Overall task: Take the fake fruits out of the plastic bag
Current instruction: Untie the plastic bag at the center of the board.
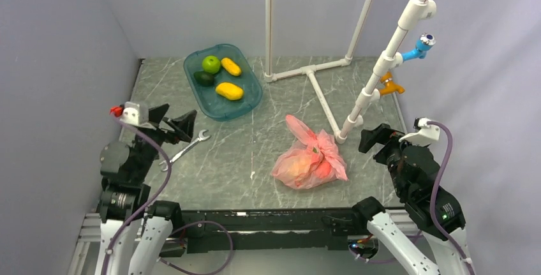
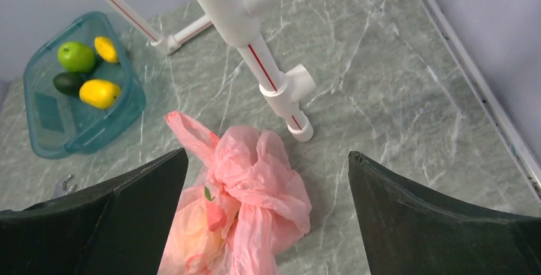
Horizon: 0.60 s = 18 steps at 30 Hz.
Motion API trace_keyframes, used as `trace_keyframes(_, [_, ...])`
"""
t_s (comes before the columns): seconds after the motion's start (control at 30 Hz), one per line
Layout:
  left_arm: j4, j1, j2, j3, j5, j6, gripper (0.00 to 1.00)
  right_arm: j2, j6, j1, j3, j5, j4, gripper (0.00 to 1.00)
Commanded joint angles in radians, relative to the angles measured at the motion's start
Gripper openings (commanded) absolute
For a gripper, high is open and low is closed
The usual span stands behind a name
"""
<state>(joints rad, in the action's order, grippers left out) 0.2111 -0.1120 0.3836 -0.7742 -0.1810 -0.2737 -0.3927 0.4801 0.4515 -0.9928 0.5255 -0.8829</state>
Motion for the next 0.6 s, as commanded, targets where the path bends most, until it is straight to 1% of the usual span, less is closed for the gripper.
trace_keyframes(0.0, [-0.019,-0.004,0.114,0.023,-0.208,-0.072,0.99,-0.041,0.033,0.0,0.004,-0.05,-0.029,1.0])
trace_keyframes(0.07, [-0.032,-0.024,0.189,0.026,-0.275,-0.077,0.99,-0.099,0.064,0.001,-0.004,-0.058,-0.067,1.0])
trace_keyframes(0.13, [-0.035,-0.083,0.277,0.018,-0.294,-0.067,0.99,-0.153,0.093,0.001,-0.007,-0.089,-0.09,1.0])
trace_keyframes(0.27, [-0.052,-0.292,0.478,-0.036,-0.249,-0.017,0.99,-0.217,0.101,0.001,0.015,-0.214,-0.079,1.0])
trace_keyframes(0.4, [-0.013,-0.495,0.725,-0.202,-0.248,0.03,0.99,-0.301,0.186,0.001,-0.016,-0.247,-0.151,1.0])
trace_keyframes(0.47, [0.037,-0.597,0.856,-0.308,-0.229,0.082,0.99,-0.328,0.222,0.001,-0.012,-0.272,-0.168,1.0])
trace_keyframes(0.57, [0.135,-0.709,1.047,-0.472,-0.199,0.189,0.99,-0.321,0.282,0.001,0.03,-0.272,-0.158,1.0])
